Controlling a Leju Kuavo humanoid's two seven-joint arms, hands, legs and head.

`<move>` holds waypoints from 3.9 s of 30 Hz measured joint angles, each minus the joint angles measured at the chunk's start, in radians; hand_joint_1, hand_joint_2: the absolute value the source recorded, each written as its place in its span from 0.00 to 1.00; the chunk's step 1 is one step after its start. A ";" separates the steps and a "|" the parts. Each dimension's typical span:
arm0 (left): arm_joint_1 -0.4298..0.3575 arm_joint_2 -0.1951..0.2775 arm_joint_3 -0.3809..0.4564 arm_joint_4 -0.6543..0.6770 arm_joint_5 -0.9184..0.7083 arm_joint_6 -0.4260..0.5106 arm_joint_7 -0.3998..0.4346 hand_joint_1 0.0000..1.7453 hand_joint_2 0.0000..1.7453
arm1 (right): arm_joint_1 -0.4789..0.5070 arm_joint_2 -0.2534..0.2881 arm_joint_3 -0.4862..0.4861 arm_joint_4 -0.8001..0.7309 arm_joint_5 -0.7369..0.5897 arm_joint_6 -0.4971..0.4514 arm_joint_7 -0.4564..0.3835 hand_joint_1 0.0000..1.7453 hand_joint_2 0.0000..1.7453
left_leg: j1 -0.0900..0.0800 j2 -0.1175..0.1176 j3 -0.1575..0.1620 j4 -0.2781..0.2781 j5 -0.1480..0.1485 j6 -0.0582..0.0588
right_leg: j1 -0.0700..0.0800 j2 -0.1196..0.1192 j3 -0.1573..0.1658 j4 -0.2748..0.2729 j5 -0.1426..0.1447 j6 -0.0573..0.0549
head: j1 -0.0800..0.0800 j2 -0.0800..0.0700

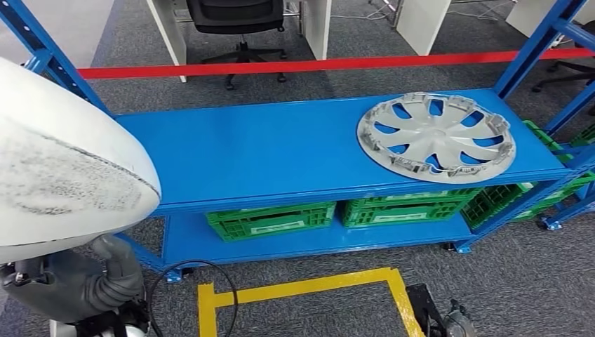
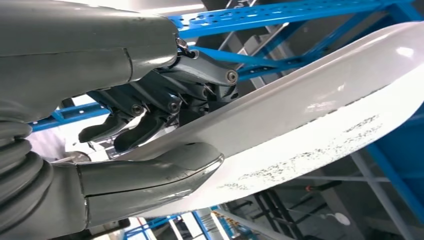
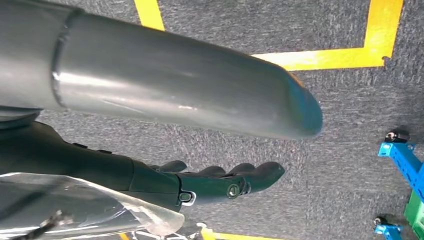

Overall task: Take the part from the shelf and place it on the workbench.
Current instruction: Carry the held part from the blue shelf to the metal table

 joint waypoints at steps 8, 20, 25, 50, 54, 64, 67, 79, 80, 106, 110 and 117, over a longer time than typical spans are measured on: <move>0.012 0.013 -0.005 0.000 0.007 0.000 0.006 1.00 1.00 | 0.004 -0.001 -0.003 0.002 -0.001 0.013 -0.015 0.00 0.00 | 0.021 -0.012 -0.048 0.265 -0.204 -0.045 | -0.008 -0.006 -0.087 0.003 0.080 -0.033 | -0.007 0.000; 0.020 0.023 -0.009 -0.002 0.001 0.000 0.016 1.00 1.00 | 0.004 0.001 -0.003 0.003 -0.008 0.006 -0.045 0.00 0.00 | 0.025 -0.009 0.129 -0.041 -0.106 0.008 | -0.014 0.001 -0.221 0.132 0.054 0.018 | -0.002 0.000; 0.022 0.025 -0.013 -0.002 -0.010 0.000 0.029 1.00 1.00 | 0.005 0.001 -0.007 0.003 -0.019 0.005 -0.052 0.00 0.00 | 0.016 -0.006 0.085 -0.032 -0.076 0.011 | -0.011 0.002 -0.212 0.254 -0.014 0.017 | 0.000 0.000; -0.047 0.110 -0.150 0.032 0.094 -0.011 0.114 1.00 1.00 | 0.001 0.009 -0.061 0.003 -0.077 0.035 -0.058 0.00 0.00 | 0.019 -0.010 0.089 -0.034 -0.077 0.008 | 0.000 0.002 -0.145 0.094 0.023 0.003 | -0.005 0.000; -0.050 0.113 -0.157 0.037 0.101 -0.012 0.117 1.00 1.00 | 0.004 0.009 -0.064 0.003 -0.078 0.036 -0.059 0.00 0.00 | 0.016 -0.003 0.080 -0.032 -0.072 0.013 | 0.000 0.002 -0.233 0.301 -0.055 0.013 | -0.004 0.000; -0.111 0.147 -0.264 0.069 0.269 -0.048 0.141 1.00 1.00 | -0.007 0.003 -0.083 0.004 -0.087 0.058 -0.059 0.00 0.00 | 0.006 0.034 0.062 0.018 -0.107 -0.019 | 0.005 -0.025 -0.104 0.026 0.067 -0.026 | -0.008 0.000; -0.119 0.157 -0.279 0.074 0.287 -0.037 0.140 1.00 1.00 | -0.008 0.002 -0.089 0.004 -0.088 0.063 -0.056 0.00 0.00 | 0.014 -0.003 -0.006 0.189 -0.205 -0.032 | 0.004 0.006 -0.109 0.025 0.072 -0.039 | -0.010 0.000; -0.141 0.171 -0.288 0.074 0.301 -0.015 0.128 1.00 1.00 | -0.014 0.004 -0.125 0.003 -0.133 0.085 -0.060 0.00 0.00 | 0.018 -0.058 0.081 -0.021 -0.079 0.007 | 0.004 0.095 -0.147 0.038 0.080 -0.006 | -0.011 0.000; -0.141 0.171 -0.288 0.073 0.301 -0.015 0.128 1.00 1.00 | -0.015 0.003 -0.129 0.003 -0.138 0.086 -0.063 0.00 0.00 | 0.021 -0.045 0.084 -0.031 -0.076 0.009 | 0.006 0.073 -0.164 0.068 0.060 -0.002 | -0.008 0.000; -0.167 0.177 -0.284 0.062 0.297 -0.084 0.128 1.00 1.00 | -0.041 0.010 -0.224 0.002 -0.230 0.089 -0.071 0.00 0.00 | 0.015 -0.092 0.084 0.022 -0.094 0.007 | 0.008 0.114 -0.137 0.028 0.104 -0.034 | -0.004 0.000; -0.173 0.175 -0.285 0.060 0.303 -0.095 0.128 1.00 1.00 | -0.034 0.011 -0.235 0.002 -0.236 0.088 -0.079 0.00 0.00 | 0.018 -0.072 0.092 -0.017 -0.087 0.010 | 0.003 0.123 -0.163 0.034 0.109 -0.009 | -0.005 0.000; -0.173 0.171 -0.286 0.058 0.308 -0.099 0.129 1.00 1.00 | -0.034 0.010 -0.246 0.002 -0.247 0.087 -0.082 0.00 0.00 | 0.021 0.031 0.092 -0.031 -0.079 0.013 | -0.001 0.005 -0.273 0.285 0.001 0.023 | 0.008 0.000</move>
